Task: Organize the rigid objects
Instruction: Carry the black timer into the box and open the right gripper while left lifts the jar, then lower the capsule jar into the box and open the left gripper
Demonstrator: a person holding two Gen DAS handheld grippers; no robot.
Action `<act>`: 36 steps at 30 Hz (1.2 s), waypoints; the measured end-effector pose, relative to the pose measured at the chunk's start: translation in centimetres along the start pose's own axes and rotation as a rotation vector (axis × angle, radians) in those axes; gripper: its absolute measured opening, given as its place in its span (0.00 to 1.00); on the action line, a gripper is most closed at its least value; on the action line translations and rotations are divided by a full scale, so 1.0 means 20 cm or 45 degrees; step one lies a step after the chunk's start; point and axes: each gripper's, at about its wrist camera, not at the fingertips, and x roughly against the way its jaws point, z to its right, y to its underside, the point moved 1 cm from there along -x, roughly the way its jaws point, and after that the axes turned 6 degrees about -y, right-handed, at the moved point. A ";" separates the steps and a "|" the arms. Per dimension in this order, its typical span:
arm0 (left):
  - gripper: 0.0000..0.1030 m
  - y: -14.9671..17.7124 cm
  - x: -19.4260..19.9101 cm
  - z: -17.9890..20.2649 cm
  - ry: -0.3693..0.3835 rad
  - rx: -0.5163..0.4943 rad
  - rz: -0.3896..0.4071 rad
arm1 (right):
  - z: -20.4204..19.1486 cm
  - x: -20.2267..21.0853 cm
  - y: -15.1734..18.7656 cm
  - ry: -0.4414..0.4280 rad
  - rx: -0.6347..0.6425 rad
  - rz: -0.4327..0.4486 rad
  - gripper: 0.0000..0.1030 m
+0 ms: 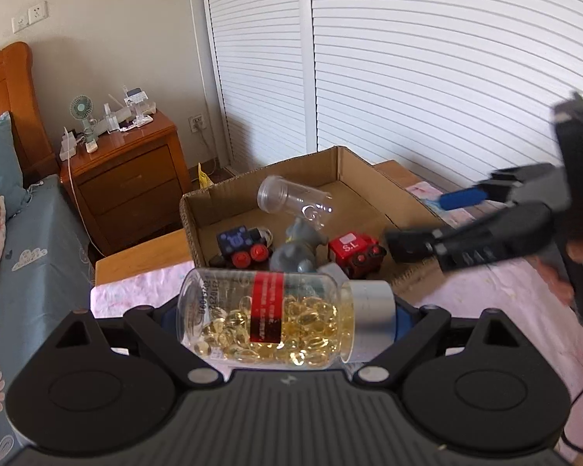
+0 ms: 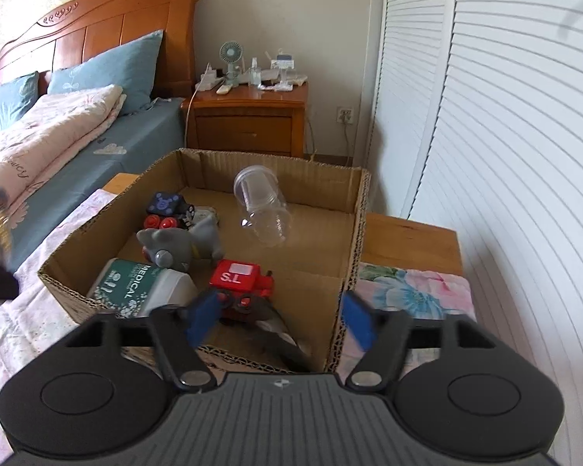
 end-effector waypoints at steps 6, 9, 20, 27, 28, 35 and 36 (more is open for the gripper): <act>0.91 -0.13 -0.12 0.06 0.024 -0.018 -0.011 | -0.01 0.16 0.07 0.058 -0.022 0.052 1.00; 0.91 -0.21 -0.19 0.10 0.048 -0.028 -0.021 | -0.02 0.23 0.12 0.068 -0.072 0.046 1.00; 0.91 -0.44 -0.49 0.37 0.134 -0.089 -0.115 | 0.01 0.37 0.26 0.109 -0.207 0.080 1.00; 0.93 -0.52 -0.65 0.47 0.129 -0.071 -0.114 | 0.09 0.38 0.32 0.096 -0.306 0.067 1.00; 0.93 -0.53 -0.66 0.48 0.117 -0.066 -0.116 | 0.10 0.39 0.33 0.095 -0.312 0.065 1.00; 0.93 -0.53 -0.56 0.43 0.106 -0.043 -0.102 | 0.07 0.44 0.32 0.095 -0.309 0.086 1.00; 0.93 -0.52 -0.53 0.42 0.107 -0.045 -0.096 | 0.06 0.45 0.31 0.097 -0.305 0.088 1.00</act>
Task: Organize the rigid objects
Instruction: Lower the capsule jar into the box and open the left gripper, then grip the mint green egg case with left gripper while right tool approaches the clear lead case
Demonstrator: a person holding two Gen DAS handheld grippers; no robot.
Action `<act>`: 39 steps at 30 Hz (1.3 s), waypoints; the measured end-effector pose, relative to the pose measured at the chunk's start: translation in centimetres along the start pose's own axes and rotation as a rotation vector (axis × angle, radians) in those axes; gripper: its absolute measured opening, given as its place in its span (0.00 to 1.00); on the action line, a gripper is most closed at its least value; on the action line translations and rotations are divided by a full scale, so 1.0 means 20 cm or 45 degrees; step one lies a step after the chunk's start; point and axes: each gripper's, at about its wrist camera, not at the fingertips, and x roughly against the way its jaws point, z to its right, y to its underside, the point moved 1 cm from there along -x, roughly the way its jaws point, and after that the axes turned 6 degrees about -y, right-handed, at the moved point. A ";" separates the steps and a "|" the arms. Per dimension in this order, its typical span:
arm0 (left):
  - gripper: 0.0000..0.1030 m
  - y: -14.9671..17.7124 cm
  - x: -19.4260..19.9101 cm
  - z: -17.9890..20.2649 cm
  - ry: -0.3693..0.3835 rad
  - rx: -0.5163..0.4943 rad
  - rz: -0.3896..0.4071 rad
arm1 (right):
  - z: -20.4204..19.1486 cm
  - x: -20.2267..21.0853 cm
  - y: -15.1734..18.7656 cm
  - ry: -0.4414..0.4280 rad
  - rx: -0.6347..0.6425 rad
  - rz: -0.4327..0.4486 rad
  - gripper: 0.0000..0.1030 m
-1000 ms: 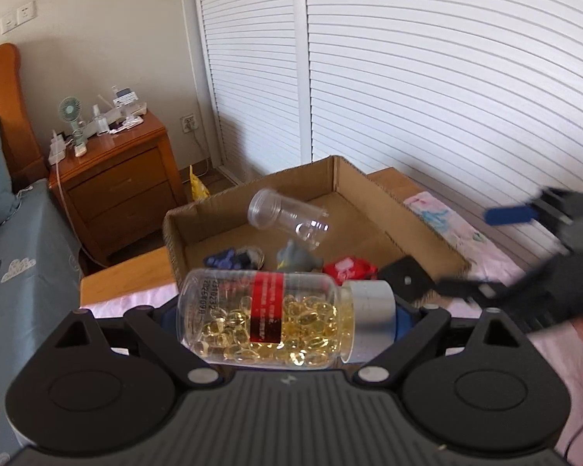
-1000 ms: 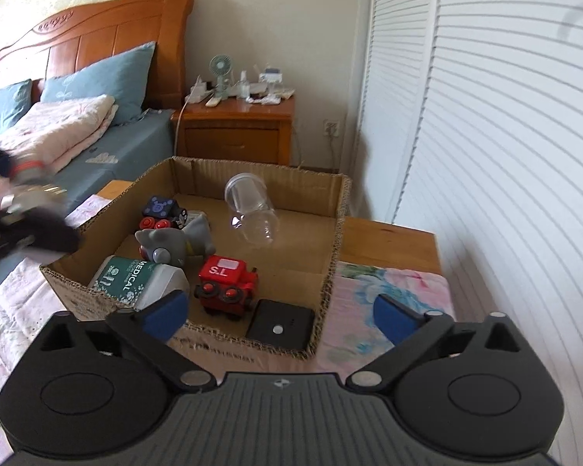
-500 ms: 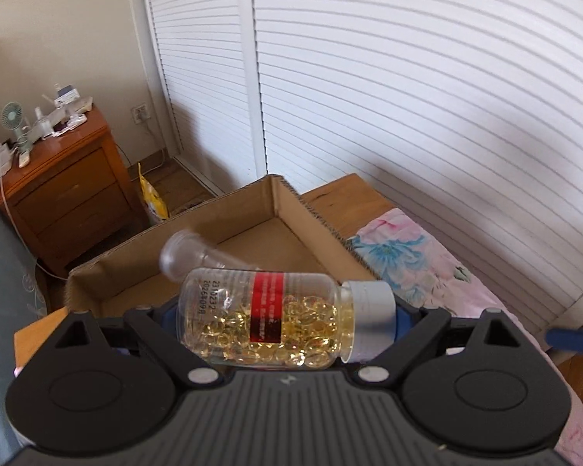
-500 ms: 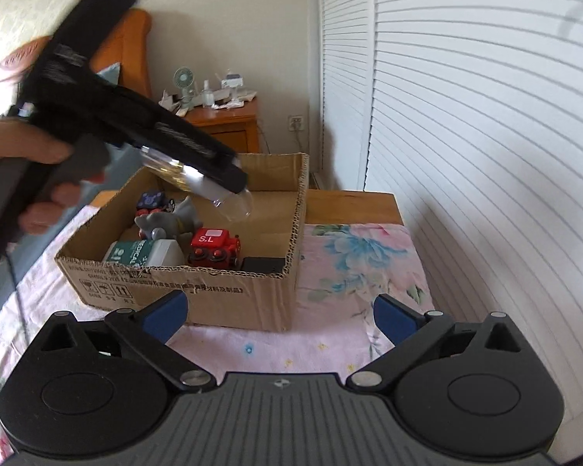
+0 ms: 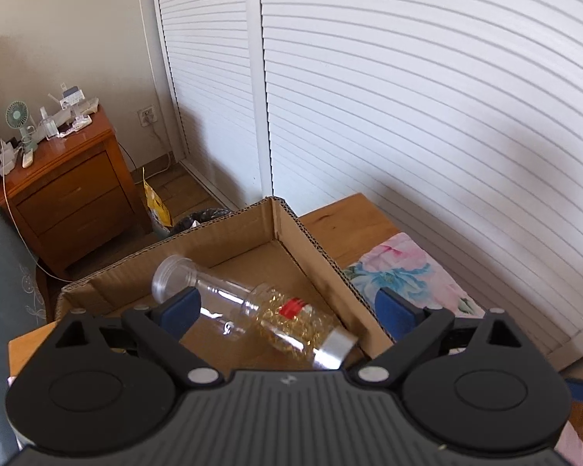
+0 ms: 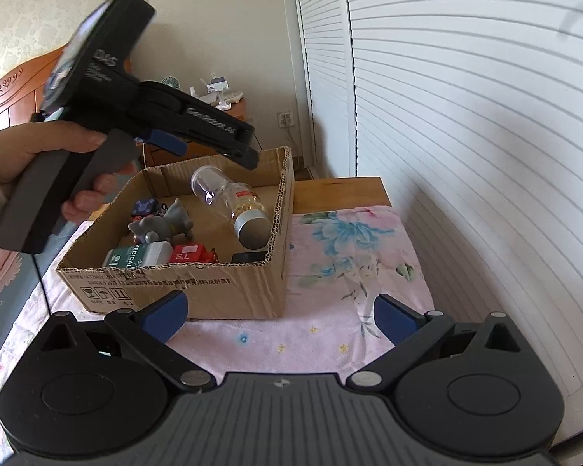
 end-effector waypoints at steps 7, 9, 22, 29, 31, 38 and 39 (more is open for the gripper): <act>0.97 0.12 0.23 -0.05 -0.020 0.047 0.036 | -0.06 0.07 0.02 0.019 0.009 0.018 1.00; 0.97 0.18 0.30 -0.06 -0.029 0.062 0.042 | -0.07 0.08 0.04 0.029 0.013 0.010 1.00; 0.99 0.65 0.52 -0.04 -0.131 0.076 0.046 | -0.15 0.20 0.16 0.040 0.042 -0.001 1.00; 0.99 0.87 0.44 -0.05 -0.173 0.146 -0.028 | -0.15 0.21 0.19 0.044 0.049 -0.010 1.00; 0.99 0.93 0.39 -0.06 -0.173 0.175 -0.052 | -0.15 0.21 0.20 0.046 0.044 -0.012 1.00; 0.99 1.04 0.25 -0.06 -0.084 0.172 -0.103 | -0.12 0.17 0.20 0.052 0.029 -0.033 1.00; 0.99 1.05 0.23 -0.06 -0.068 0.164 -0.102 | -0.12 0.16 0.20 0.050 0.026 -0.037 1.00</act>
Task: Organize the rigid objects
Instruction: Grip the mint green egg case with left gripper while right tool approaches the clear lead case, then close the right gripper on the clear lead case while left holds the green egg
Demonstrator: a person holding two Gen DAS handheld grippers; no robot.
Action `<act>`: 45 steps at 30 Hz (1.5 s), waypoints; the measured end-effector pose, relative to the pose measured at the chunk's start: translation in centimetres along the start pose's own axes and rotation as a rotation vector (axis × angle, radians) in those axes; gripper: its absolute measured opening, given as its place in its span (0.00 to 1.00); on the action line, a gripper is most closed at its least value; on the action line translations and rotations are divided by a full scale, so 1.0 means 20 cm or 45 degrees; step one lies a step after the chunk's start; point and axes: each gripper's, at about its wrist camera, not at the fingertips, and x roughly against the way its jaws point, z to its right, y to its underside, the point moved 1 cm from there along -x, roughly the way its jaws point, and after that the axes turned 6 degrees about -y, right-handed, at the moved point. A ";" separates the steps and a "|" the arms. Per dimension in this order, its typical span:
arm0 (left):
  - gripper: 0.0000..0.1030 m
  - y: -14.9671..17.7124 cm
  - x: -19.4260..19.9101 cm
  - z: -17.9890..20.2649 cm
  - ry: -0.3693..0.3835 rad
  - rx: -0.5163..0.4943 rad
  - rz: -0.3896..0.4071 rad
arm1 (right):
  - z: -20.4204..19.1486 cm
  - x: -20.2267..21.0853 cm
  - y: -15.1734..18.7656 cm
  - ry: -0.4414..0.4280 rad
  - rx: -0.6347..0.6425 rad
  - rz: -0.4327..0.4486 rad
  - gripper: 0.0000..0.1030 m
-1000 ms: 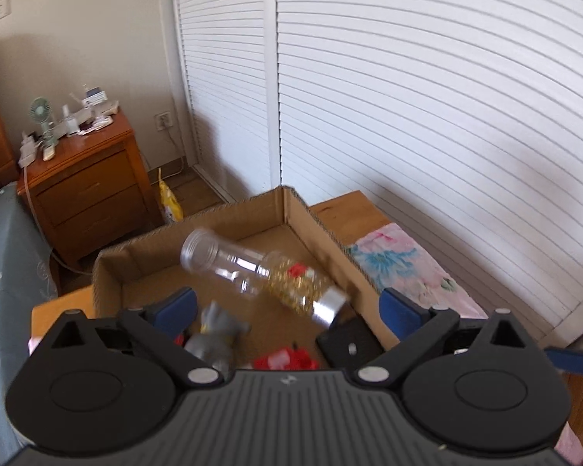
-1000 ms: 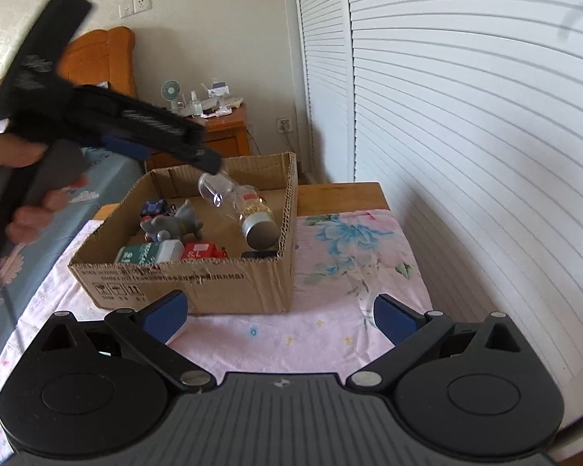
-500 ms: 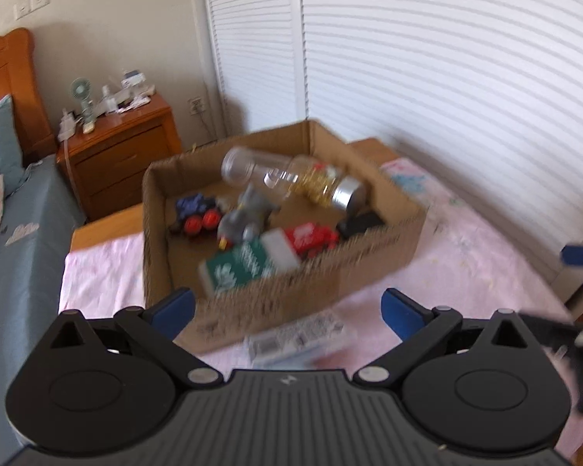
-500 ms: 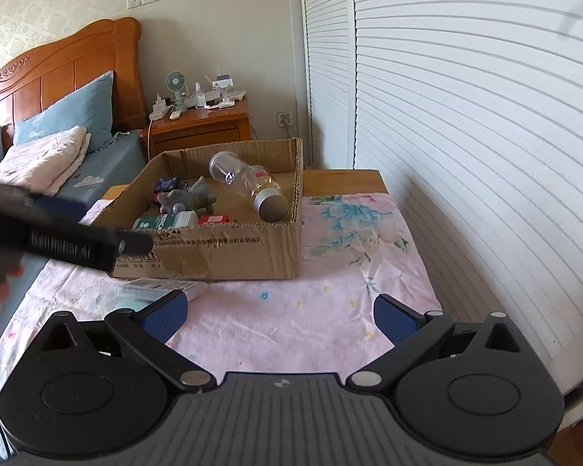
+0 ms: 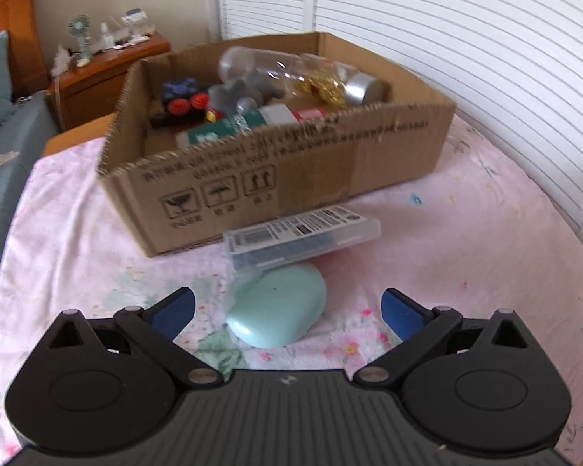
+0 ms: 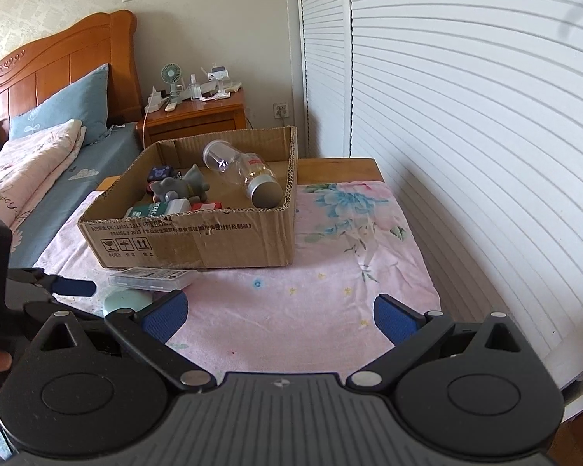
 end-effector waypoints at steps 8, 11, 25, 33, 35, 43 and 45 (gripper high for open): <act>0.99 0.01 -0.05 0.01 0.148 -0.069 -0.010 | 0.02 -0.04 0.00 0.009 -0.011 -0.021 1.00; 0.99 0.00 -0.04 0.02 0.221 -0.138 -0.020 | 0.02 -0.06 0.00 0.009 -0.012 -0.032 1.00; 0.53 0.00 -0.01 -0.07 0.197 -0.180 0.018 | -0.04 -0.12 0.01 -0.005 0.032 -0.084 1.00; 0.50 0.07 0.06 -0.11 0.171 -0.085 -0.002 | -0.12 -0.18 0.02 -0.025 0.095 -0.129 1.00; 0.50 0.10 0.08 -0.12 0.141 -0.051 -0.008 | -0.15 -0.20 0.02 -0.031 0.118 -0.144 1.00; 0.51 0.19 0.15 -0.23 -0.113 0.042 0.002 | -0.25 -0.27 0.01 -0.082 0.185 -0.183 1.00; 0.52 0.21 0.15 -0.26 -0.119 0.065 0.007 | -0.28 -0.30 0.00 -0.099 0.206 -0.189 1.00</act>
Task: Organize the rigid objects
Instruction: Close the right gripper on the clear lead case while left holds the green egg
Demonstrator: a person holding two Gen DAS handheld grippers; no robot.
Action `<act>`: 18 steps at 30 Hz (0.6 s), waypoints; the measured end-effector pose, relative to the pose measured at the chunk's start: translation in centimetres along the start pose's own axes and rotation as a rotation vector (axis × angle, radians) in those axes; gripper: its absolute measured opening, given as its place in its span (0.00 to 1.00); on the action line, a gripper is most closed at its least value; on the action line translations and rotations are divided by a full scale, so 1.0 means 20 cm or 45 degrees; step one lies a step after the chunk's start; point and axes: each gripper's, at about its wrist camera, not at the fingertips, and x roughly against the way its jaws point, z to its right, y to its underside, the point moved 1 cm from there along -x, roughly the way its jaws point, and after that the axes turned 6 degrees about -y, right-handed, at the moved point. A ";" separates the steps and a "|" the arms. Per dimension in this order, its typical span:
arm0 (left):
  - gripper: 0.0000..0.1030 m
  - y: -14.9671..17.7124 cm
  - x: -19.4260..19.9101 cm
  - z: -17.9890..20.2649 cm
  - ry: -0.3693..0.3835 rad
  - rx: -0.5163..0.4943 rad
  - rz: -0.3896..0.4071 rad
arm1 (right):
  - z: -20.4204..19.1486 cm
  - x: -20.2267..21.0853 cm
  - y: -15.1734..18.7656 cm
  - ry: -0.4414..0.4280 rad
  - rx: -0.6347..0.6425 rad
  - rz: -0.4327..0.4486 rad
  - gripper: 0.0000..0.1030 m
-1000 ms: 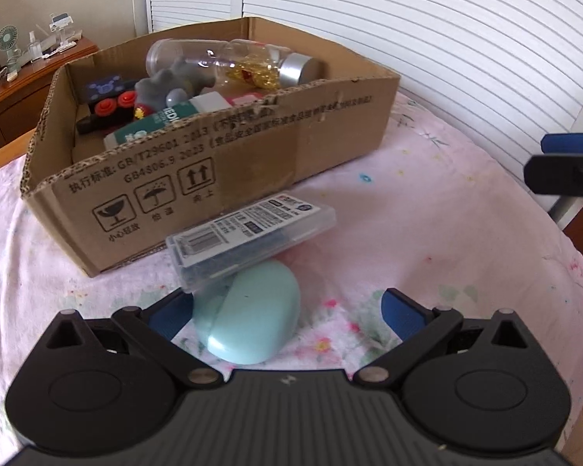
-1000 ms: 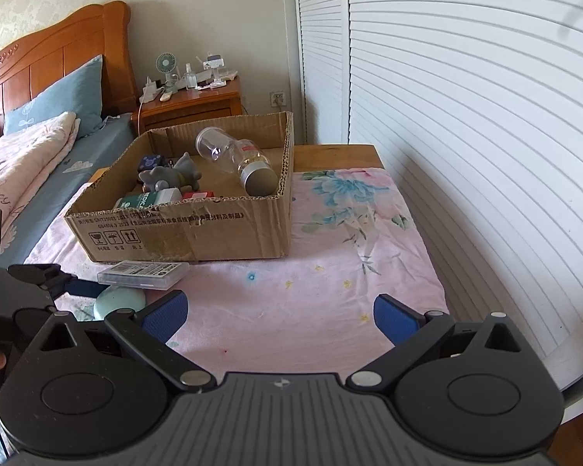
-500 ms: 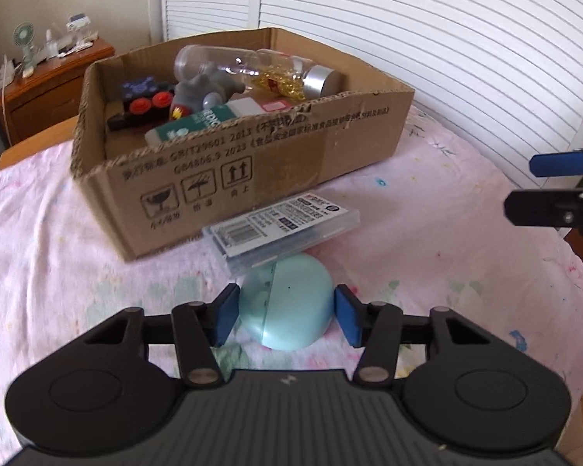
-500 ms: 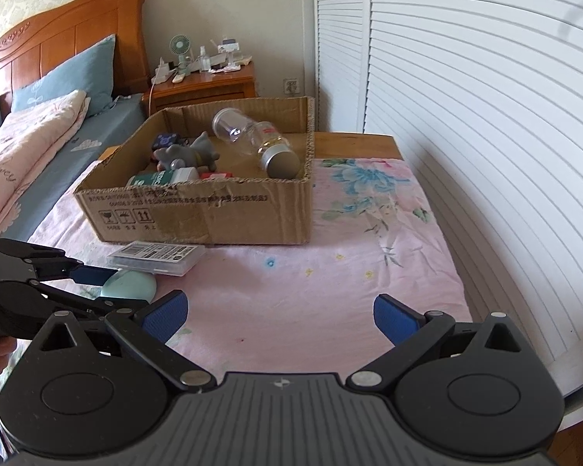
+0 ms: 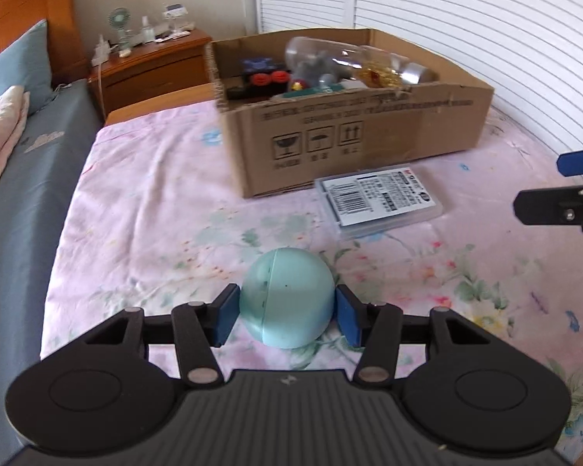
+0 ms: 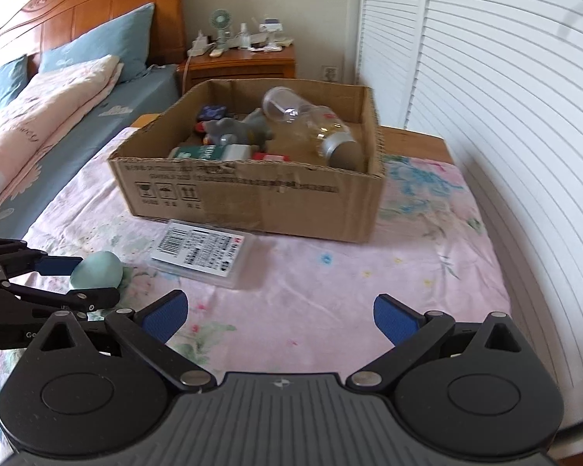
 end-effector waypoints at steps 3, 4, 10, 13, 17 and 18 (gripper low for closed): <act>0.74 0.02 0.02 -0.04 -0.004 0.033 0.010 | -0.04 -0.05 -0.03 -0.028 0.025 0.003 1.00; 0.84 0.03 0.03 -0.04 -0.009 0.036 0.020 | -0.06 -0.07 -0.04 -0.040 0.031 0.002 1.00; 0.94 0.03 0.11 -0.10 0.014 0.049 0.093 | -0.15 -0.21 -0.09 -0.057 0.035 0.003 1.00; 0.96 0.04 0.15 -0.15 0.049 0.070 0.120 | -0.19 -0.29 -0.10 -0.038 0.028 0.012 1.00; 0.97 0.07 0.16 -0.18 0.065 0.052 0.118 | -0.23 -0.38 -0.12 -0.015 -0.007 0.003 1.00; 0.97 0.07 0.16 -0.18 0.061 0.050 0.116 | -0.25 -0.40 -0.13 -0.011 -0.007 -0.002 1.00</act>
